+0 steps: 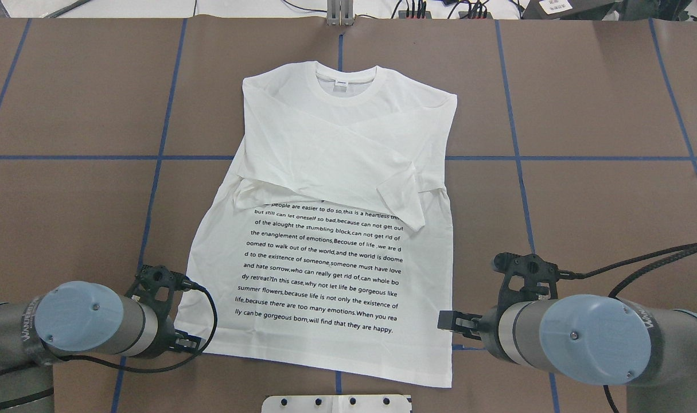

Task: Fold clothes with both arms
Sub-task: 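Grasp the hem corners with the left and right grippers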

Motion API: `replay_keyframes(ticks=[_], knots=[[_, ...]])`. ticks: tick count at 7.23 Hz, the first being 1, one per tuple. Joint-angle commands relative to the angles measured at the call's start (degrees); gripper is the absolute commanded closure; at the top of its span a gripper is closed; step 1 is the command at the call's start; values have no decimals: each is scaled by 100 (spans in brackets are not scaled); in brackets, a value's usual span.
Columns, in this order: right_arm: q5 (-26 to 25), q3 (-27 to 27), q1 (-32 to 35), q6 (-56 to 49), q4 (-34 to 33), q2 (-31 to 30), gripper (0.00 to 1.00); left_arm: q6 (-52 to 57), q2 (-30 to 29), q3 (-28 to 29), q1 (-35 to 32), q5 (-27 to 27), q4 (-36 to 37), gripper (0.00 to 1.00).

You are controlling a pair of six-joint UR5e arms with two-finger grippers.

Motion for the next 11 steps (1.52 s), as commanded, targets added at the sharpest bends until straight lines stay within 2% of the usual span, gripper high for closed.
replay_keyframes(ticks=[1, 2, 3, 6, 7, 10, 11], knots=[[0, 0, -2, 0, 0, 8, 0, -6, 4, -1, 3, -16, 0, 65], [0, 0, -2, 0, 0, 8, 0, 3, 4, -10, 3, -34, 0, 86], [0, 0, -2, 0, 0, 16, 0, 12, 4, -54, -6, -43, 9, 100], [-122, -9, -159, 174, -9, 16, 0, -5, 4, -212, -6, -52, 35, 100], [-489, -26, -448, 576, -17, 8, 0, -6, -5, -273, -6, -52, 35, 100], [-615, -333, -801, 1377, -26, 60, 12, -14, 12, -379, -6, -60, 44, 100], [-668, -386, -906, 1441, -26, 69, 13, -14, 21, -406, -14, -60, 44, 100]])
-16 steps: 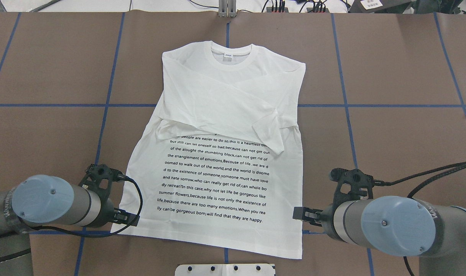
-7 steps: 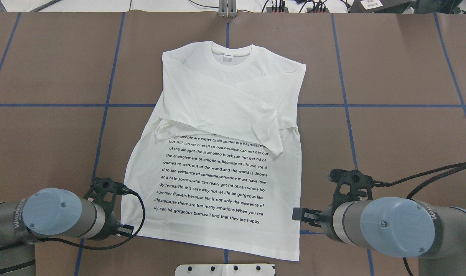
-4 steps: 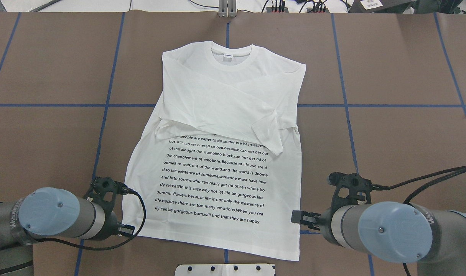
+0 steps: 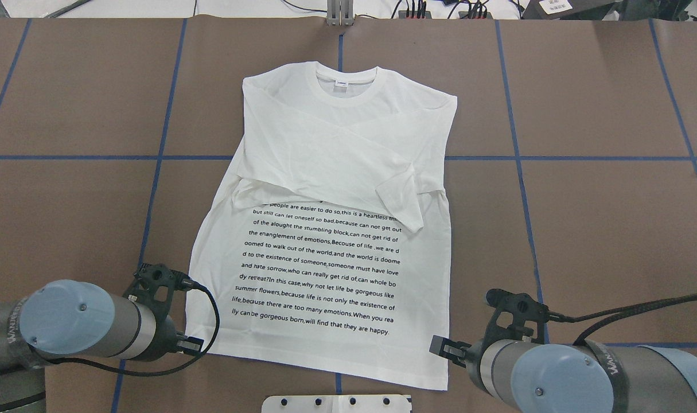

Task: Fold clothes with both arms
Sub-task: 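Grasp the hem corners with the left and right grippers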

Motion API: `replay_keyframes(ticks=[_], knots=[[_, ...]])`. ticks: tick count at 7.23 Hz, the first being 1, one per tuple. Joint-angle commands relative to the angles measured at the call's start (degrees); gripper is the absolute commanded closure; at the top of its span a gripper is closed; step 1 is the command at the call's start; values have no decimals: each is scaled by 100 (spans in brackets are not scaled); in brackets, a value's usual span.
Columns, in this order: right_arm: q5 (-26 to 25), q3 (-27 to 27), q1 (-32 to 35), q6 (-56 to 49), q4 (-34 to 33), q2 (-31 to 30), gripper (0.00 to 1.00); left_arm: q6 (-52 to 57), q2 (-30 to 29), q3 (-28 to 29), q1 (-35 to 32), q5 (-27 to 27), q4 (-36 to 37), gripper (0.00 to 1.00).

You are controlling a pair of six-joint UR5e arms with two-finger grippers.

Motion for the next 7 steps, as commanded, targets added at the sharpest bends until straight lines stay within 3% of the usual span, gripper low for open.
replay_keyframes(ticks=[1, 7], knots=[[-159, -211, -250, 226, 0, 116, 13, -12, 3, -51, -6, 0, 2, 100], [-353, -791, -445, 218, 70, 425, 13, -56, 12, -86, -15, 0, 2, 100]])
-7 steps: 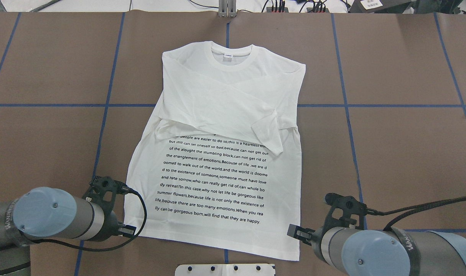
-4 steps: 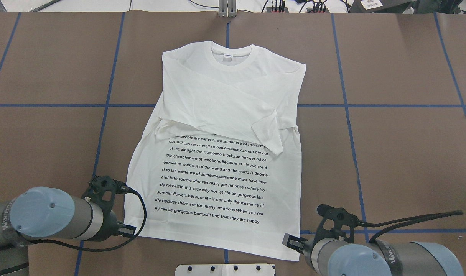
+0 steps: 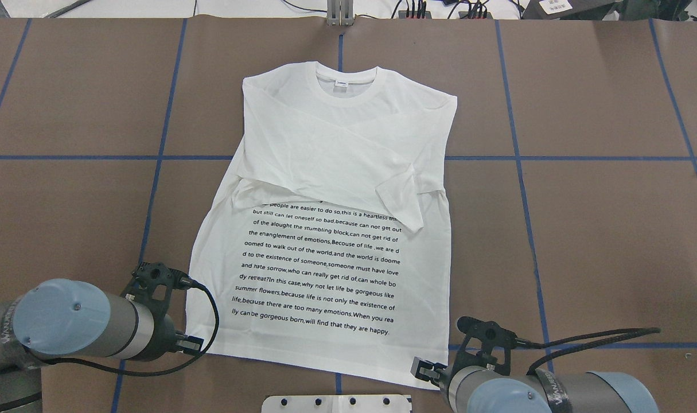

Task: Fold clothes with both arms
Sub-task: 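Grasp the hem corners with the left and right grippers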

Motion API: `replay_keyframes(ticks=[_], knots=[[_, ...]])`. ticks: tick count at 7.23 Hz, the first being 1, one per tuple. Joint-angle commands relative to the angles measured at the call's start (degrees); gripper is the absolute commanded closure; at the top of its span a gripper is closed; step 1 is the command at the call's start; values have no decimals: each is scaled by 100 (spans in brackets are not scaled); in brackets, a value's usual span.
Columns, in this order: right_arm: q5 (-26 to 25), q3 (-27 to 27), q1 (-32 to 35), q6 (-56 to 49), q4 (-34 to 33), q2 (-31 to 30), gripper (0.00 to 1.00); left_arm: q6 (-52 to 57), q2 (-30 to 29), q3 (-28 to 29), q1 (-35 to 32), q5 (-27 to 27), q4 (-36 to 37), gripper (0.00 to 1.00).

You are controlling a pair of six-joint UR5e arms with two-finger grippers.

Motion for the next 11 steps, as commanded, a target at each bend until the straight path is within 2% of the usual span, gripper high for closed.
replay_keyframes(ticks=[1, 3, 5, 8, 9, 10, 11], knots=[[13, -199, -36, -14, 45, 15, 13, -27, 0, 8, -1, 0, 0, 100], [13, -199, -44, -14, 45, 15, 15, -27, 0, -1, -1, 0, 0, 100], [-30, -304, -62, -5, 54, 269, 23, -27, 0, -9, -1, 0, 0, 100], [-57, -305, -71, 4, 132, 253, 25, -27, -9, -18, -1, 0, 0, 100], [-66, -305, -88, 4, 133, 261, 34, -27, -9, -10, -1, 0, 0, 100], [-66, -314, -97, 39, 133, 270, 53, -27, -9, -18, -1, 0, -9, 100], [-66, -305, -97, 56, 133, 261, 55, -27, -9, -18, -1, 0, 0, 100]])
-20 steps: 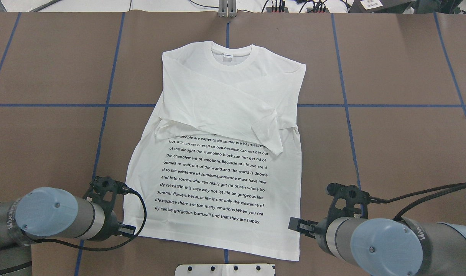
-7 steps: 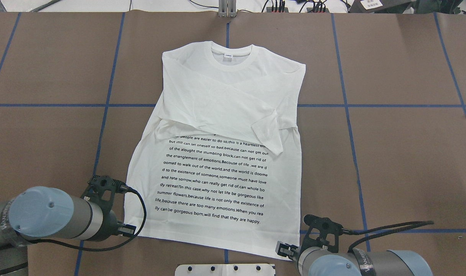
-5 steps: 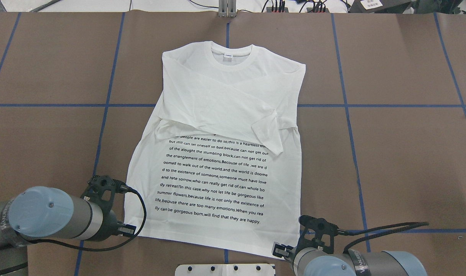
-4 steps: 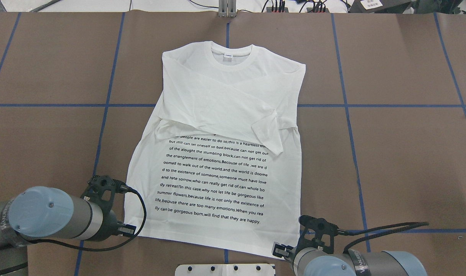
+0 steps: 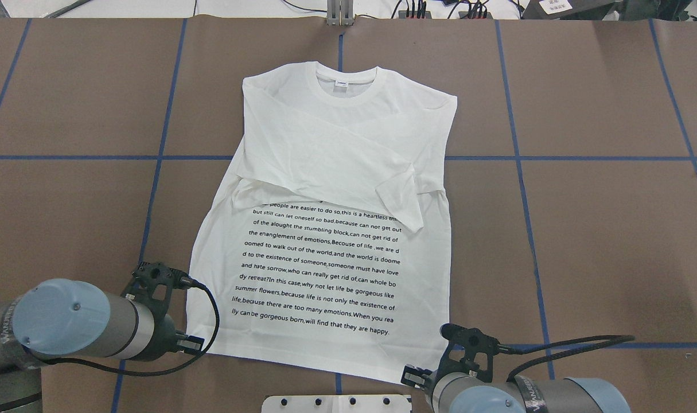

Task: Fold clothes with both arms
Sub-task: 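Hold the hem corners with both grippers and begin lifting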

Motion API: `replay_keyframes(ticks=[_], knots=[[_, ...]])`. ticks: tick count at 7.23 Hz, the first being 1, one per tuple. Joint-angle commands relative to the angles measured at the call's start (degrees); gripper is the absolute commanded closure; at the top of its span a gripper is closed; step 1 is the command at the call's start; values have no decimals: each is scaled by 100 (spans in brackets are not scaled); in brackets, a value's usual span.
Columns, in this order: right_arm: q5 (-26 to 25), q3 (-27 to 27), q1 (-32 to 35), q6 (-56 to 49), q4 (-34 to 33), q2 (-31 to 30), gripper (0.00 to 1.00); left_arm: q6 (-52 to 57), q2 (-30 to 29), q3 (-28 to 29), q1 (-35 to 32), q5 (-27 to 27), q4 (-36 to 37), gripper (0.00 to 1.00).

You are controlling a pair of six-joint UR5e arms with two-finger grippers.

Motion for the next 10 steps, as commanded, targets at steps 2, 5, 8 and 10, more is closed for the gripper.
replay_keyframes(ticks=[2, 5, 8, 10], knots=[[-2, -5, -32, 27, 3, -11, 51, 0, 0, -64, 0, 0, -5, 100], [-10, 4, -24, 18, 3, -29, 41, 0, 0, -65, 0, 0, -5, 100], [-2, -5, -23, 9, 3, -46, 41, 0, 0, -56, 0, 0, -5, 100], [-10, -5, -23, 27, 3, -20, 85, 0, 0, -56, 0, 0, -5, 100]])
